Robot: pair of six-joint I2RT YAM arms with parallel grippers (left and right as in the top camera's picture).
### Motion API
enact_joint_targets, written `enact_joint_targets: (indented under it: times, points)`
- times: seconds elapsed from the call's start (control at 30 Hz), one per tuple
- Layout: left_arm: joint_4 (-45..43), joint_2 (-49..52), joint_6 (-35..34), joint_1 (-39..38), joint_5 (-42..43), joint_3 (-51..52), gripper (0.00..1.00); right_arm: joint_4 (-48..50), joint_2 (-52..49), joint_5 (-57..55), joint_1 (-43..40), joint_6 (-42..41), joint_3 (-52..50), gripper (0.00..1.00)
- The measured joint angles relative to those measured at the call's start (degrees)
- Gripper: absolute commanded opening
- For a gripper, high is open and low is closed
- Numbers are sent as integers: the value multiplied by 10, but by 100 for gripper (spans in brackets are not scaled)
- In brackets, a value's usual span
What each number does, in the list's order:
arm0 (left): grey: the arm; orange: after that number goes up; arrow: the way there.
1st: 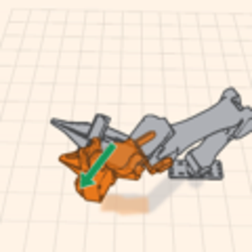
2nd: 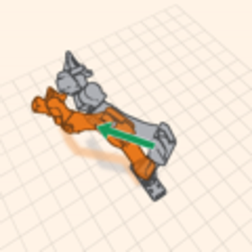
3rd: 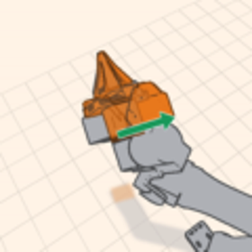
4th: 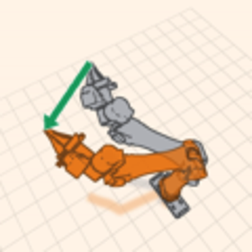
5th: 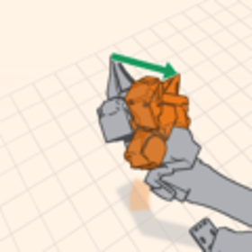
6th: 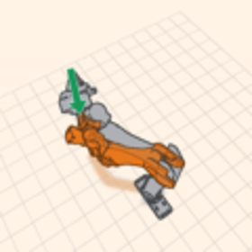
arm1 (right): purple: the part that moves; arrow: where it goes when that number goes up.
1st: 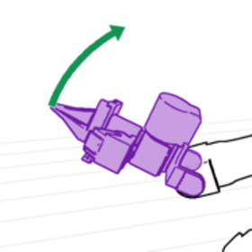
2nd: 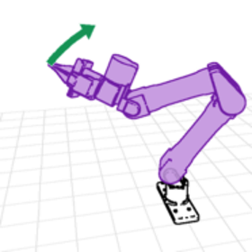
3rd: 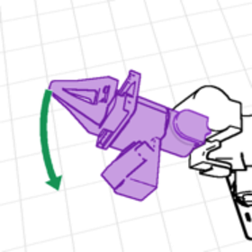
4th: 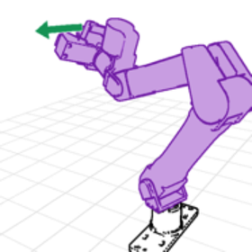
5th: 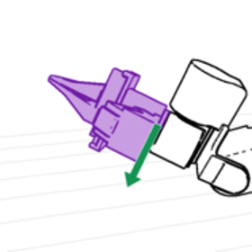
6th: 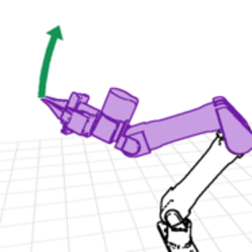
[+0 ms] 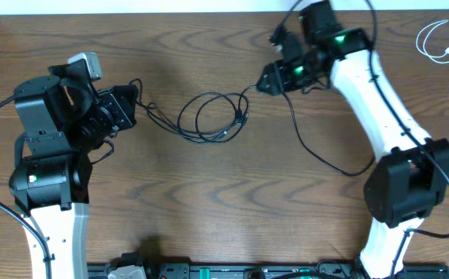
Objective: Untangle cables
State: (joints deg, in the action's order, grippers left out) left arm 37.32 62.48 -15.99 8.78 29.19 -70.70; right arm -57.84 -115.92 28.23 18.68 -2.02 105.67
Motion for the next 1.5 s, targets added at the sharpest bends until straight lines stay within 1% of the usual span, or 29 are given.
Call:
enact_joint_targets:
  times: [0.07,0.2,0.33,0.47,0.6,0.7,0.73,0.8,0.83,0.9,1.03,1.17,1.27,1.4,1.5]
  points:
    - [2,0,0,0,-19,0,7,2,-13,-11,18,-22,0,56]
    - [15,0,0,0,-59,0,8,2,-54,-42,52,-90,0,52]
    - [35,0,2,0,-95,0,7,2,-92,-75,75,-158,0,51]
    - [58,0,5,0,-130,0,7,2,-102,-137,81,-194,0,53]
    - [88,4,7,0,-150,0,7,5,-100,-191,69,-188,0,56]
    - [111,19,8,0,-158,0,7,-8,-93,-214,43,-179,0,59]
    - [118,26,8,0,-159,0,8,-13,-88,-219,32,-177,0,61]
    - [128,42,8,0,-161,0,8,-19,-73,-226,9,-166,0,69]
    - [130,49,8,0,-161,0,7,-23,-65,-227,-2,-157,0,72]
    - [132,62,8,0,-161,0,7,-29,-51,-227,-23,-137,0,73]
    - [132,77,8,0,-161,0,8,-30,-48,-226,-33,-96,0,74]
    - [133,85,8,0,-161,0,7,-10,-71,-230,-18,-55,0,71]
    - [133,86,8,0,-161,0,7,-2,-100,-263,-3,-40,0,70]
    - [133,86,8,0,-161,0,7,-5,-140,-344,10,-51,0,70]
    - [133,86,8,0,-161,0,7,-27,-157,-421,10,-98,-1,72]
